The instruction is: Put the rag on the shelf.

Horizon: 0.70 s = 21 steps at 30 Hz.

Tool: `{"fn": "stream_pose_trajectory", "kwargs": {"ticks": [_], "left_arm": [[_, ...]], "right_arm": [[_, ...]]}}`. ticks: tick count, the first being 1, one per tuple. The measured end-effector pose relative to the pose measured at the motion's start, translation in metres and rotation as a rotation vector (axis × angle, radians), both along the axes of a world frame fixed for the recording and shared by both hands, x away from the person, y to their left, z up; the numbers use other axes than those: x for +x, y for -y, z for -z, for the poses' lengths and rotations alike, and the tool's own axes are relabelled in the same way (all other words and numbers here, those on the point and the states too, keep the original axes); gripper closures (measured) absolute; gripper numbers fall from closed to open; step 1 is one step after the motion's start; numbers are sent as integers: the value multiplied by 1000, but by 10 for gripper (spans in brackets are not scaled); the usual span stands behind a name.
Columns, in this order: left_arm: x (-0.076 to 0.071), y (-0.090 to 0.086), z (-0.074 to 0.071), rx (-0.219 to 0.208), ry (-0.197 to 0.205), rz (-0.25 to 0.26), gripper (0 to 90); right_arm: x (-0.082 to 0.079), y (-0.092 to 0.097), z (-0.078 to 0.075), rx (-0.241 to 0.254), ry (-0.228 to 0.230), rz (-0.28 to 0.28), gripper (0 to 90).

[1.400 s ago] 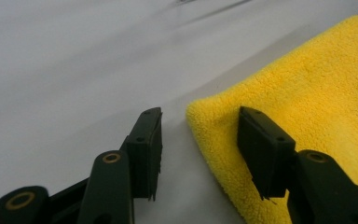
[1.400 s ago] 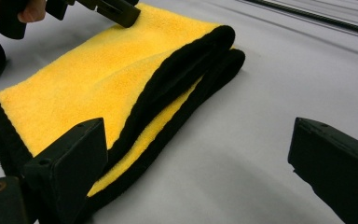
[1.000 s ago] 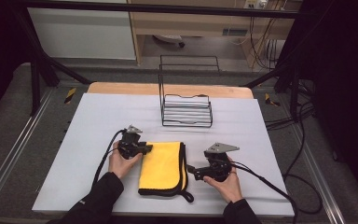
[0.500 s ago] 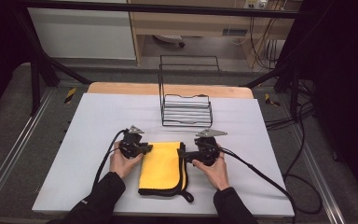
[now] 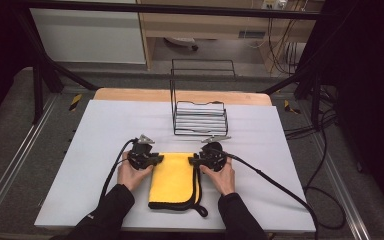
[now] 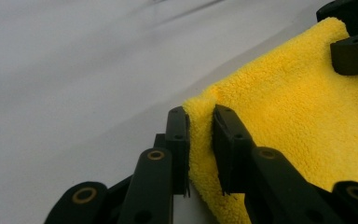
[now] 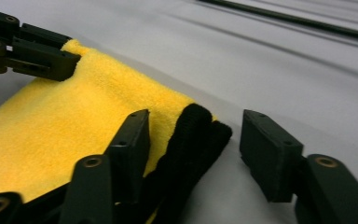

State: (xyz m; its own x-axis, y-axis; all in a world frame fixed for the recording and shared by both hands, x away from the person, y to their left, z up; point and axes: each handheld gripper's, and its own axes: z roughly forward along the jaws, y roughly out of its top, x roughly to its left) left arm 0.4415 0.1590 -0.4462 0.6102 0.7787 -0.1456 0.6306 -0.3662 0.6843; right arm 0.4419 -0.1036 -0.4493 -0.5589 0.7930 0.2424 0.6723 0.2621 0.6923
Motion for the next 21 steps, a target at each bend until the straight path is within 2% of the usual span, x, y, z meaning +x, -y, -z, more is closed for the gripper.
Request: {"fn": "stream_pose_trajectory", "kwargs": {"ticks": [5,12,21], "left_arm": [[0,0,0,0,2,2,762],[-1,1,0,11,14,11,761],[1,-4,0,-19,-1,21,784]], "right_arm": [[1,-1,1,12,-25,8,517],[0,-2,1,48,-81,-2,674],[2,-1,0,77,-124,3,760]]}}
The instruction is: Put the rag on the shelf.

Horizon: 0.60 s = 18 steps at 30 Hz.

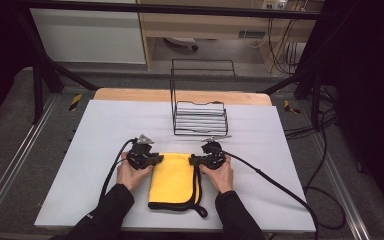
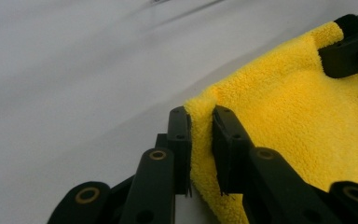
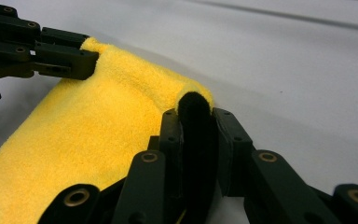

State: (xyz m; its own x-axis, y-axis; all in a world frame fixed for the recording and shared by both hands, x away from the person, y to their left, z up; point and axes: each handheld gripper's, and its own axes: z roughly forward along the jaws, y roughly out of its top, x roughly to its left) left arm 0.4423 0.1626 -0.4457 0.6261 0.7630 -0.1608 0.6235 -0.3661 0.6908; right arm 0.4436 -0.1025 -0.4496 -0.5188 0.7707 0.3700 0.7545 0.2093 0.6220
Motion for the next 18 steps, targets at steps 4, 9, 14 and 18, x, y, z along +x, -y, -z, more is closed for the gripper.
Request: {"fn": "stream_pose_trajectory", "kwargs": {"ticks": [4,9,14,18], "left_arm": [[1,-3,-1,-23,-14,0,806],[-3,-4,-8,-23,21,1,815],[-11,-8,-19,-55,61,-2,816],[-17,-12,-27,-71,89,2,817]], "right_arm": [[-1,0,-2,8,1,2,779],[-4,2,-10,32,26,-9,801],[-11,4,-22,59,61,-19,803],[-16,5,-28,76,92,-29,805]]}}
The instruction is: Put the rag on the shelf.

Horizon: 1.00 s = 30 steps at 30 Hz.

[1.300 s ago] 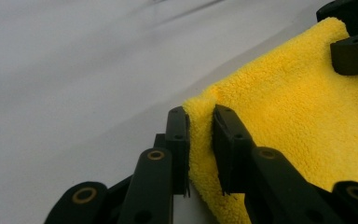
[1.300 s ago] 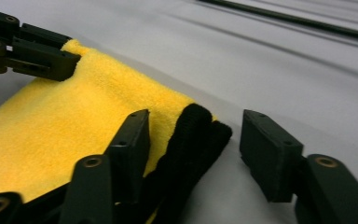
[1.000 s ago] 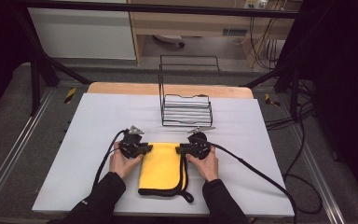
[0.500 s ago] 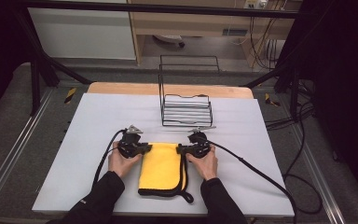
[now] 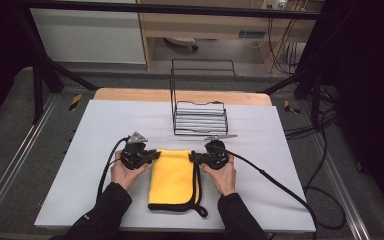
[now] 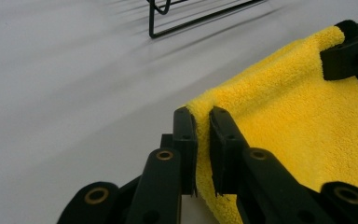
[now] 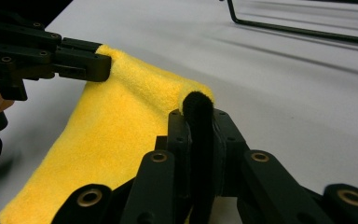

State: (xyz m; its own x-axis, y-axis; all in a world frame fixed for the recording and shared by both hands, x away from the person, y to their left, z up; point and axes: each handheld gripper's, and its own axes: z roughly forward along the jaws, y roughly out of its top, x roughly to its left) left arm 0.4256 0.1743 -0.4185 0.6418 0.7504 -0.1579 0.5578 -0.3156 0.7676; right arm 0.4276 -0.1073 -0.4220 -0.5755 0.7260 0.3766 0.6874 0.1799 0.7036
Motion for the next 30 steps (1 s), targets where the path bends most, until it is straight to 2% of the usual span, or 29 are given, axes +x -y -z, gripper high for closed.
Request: {"fn": "stream_pose_trajectory", "kwargs": {"ticks": [7,12,22,30], "left_arm": [[-8,-3,-12,-32,32,7,818],[-12,-3,-19,-26,61,9,818],[-20,0,-32,-47,107,11,819],[-28,1,-45,-59,162,9,820]], "right_arm": [[-10,2,-13,26,47,-8,807],[-17,4,-20,38,86,-10,808],[-27,8,-34,61,151,-8,808],[-35,10,-45,75,209,-4,808]]}}
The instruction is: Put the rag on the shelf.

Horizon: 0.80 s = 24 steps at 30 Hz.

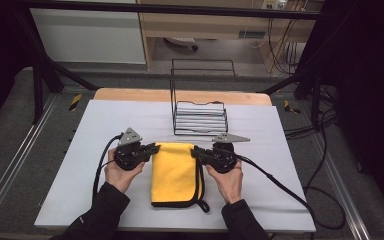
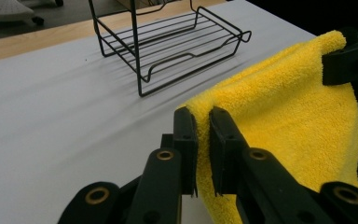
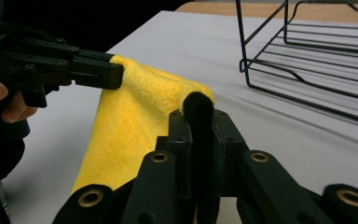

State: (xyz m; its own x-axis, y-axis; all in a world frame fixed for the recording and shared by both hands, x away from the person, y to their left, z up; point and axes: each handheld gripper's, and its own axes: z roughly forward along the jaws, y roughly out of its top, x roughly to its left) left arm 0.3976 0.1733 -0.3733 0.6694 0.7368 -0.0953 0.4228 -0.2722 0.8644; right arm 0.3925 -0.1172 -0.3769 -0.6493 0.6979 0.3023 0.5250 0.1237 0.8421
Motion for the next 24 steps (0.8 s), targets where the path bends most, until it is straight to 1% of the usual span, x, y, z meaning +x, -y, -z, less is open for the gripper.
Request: {"fn": "stream_pose_trajectory", "kwargs": {"ticks": [6,10,13,19,24], "left_arm": [[-7,1,-11,-30,39,7,821],[-13,2,-20,-54,77,7,821],[-17,3,-25,-67,101,6,821],[-21,5,-32,-83,133,7,821],[-23,5,-38,-98,148,7,822]], "right_arm": [[-6,4,-11,18,50,9,809],[-12,6,-19,37,94,15,809],[-15,8,-25,38,120,18,810],[-19,10,-35,42,164,28,809],[-21,12,-40,51,185,29,809]]}}
